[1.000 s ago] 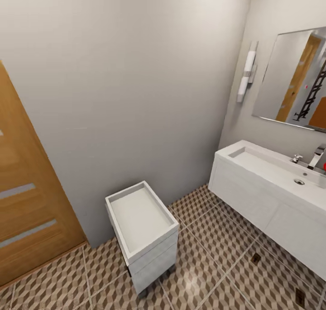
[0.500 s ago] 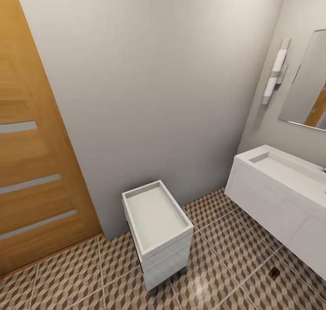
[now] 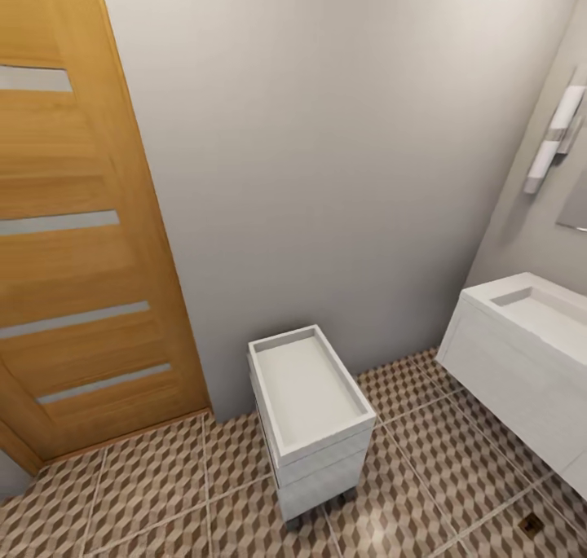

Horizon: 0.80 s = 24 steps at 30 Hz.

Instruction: Take the four mousetraps from the cabinet in the bathroom and place them on the bathroom floor. Make sure all four end up on the same floor surface, and ensure that at least two of them are either under or directly next to the same bathroom sink.

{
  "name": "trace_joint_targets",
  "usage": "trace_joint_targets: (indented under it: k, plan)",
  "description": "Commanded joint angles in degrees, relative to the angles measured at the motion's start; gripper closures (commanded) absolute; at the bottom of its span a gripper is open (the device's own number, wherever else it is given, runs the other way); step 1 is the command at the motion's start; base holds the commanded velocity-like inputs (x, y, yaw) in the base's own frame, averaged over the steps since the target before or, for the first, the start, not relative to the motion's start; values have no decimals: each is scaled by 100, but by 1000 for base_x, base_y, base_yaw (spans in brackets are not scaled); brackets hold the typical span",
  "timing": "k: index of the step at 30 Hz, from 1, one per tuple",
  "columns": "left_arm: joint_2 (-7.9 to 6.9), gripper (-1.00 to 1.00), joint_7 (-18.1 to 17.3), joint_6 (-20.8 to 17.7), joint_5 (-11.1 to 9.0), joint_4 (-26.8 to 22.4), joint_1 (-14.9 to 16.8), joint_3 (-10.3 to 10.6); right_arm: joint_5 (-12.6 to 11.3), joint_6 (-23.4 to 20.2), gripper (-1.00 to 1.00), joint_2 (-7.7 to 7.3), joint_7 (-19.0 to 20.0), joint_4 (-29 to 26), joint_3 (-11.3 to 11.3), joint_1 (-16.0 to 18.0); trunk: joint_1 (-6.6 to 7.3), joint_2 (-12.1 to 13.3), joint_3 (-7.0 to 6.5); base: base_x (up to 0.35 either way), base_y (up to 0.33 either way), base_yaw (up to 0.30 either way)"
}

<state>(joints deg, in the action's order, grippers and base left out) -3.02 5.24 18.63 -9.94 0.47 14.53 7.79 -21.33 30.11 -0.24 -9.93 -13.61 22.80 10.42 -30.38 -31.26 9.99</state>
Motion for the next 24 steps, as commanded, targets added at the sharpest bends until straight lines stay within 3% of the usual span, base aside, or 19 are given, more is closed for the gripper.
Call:
trace_joint_targets:
  k: [1,24]
  plan:
    - [2,-100,12,18,-50,6,6,50,-20,12,-100,-2,-45,-1,49,4,-2,-9,10,0,0,258]
    - [3,-100,12,18,-52,6,6,48,-20,12,-100,-2,-45,-1,49,4,-2,-9,10,0,0,258]
